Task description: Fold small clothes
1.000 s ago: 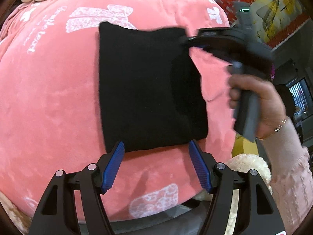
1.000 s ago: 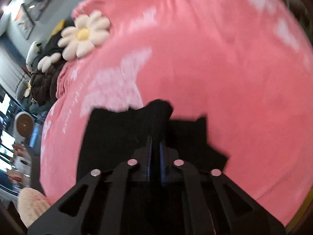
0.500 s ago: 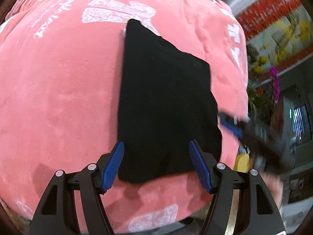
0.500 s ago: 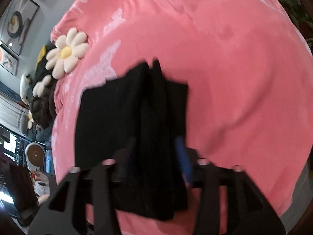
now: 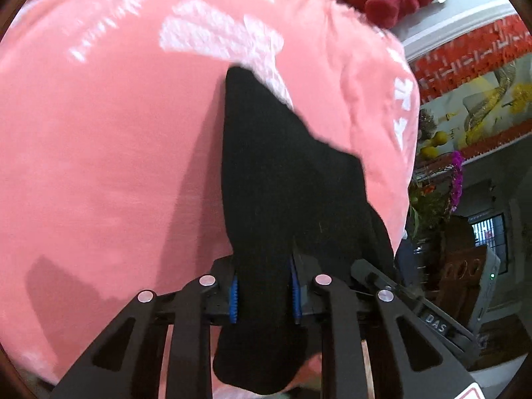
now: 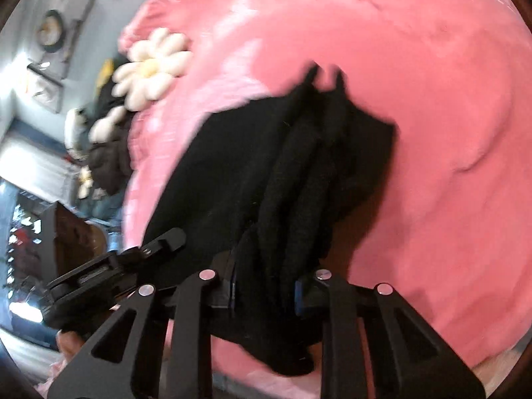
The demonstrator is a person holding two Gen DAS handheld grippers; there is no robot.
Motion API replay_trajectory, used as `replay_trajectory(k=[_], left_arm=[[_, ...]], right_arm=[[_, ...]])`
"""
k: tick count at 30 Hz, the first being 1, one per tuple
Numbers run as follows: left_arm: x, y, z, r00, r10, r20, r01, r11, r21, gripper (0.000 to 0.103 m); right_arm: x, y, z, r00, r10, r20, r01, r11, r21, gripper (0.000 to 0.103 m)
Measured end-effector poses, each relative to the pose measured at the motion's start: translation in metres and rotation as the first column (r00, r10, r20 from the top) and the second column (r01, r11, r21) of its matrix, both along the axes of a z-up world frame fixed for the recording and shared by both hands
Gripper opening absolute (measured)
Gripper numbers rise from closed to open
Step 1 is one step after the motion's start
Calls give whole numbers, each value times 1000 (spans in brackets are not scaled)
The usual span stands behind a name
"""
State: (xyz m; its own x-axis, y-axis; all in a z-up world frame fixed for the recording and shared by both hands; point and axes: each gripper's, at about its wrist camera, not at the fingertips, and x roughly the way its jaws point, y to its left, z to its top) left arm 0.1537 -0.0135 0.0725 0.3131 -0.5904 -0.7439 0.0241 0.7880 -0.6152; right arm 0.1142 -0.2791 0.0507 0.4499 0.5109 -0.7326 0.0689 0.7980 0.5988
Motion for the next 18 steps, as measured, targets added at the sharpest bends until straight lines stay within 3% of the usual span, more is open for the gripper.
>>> replay_trajectory(k=[3, 5, 7, 9, 13, 15, 18], left_arm=[[-28, 31, 6, 999, -10, -30, 11, 1000, 20, 19], [-44, 37, -7, 997, -25, -75, 31, 996, 84, 21], [-62, 39, -31, 990, -20, -137, 46, 980, 191, 26], [-75, 42, -38, 991, 27, -128, 10, 959, 284, 28], [-75, 44, -19, 998, 38, -57, -23, 967, 252, 48], [-70, 42, -10, 1000, 20, -15, -15, 966, 257, 54], [-55, 32, 0, 999, -4, 32, -6, 956, 294, 54]], right_arm=[[-27, 27, -21, 995, 59, -80, -58, 998, 11, 24], [-42, 41, -54, 976, 62, -207, -65, 998, -10, 33], [-48, 46, -70, 957, 34, -288, -58, 995, -77, 35], [-46, 42, -55, 970, 4, -245, -27, 996, -90, 44], [-32, 30, -21, 988, -77, -135, 49, 978, -201, 73], [-15, 30, -15, 990, -84, -113, 59, 975, -214, 73], [8, 35, -12, 994, -79, -74, 58, 967, -248, 73]])
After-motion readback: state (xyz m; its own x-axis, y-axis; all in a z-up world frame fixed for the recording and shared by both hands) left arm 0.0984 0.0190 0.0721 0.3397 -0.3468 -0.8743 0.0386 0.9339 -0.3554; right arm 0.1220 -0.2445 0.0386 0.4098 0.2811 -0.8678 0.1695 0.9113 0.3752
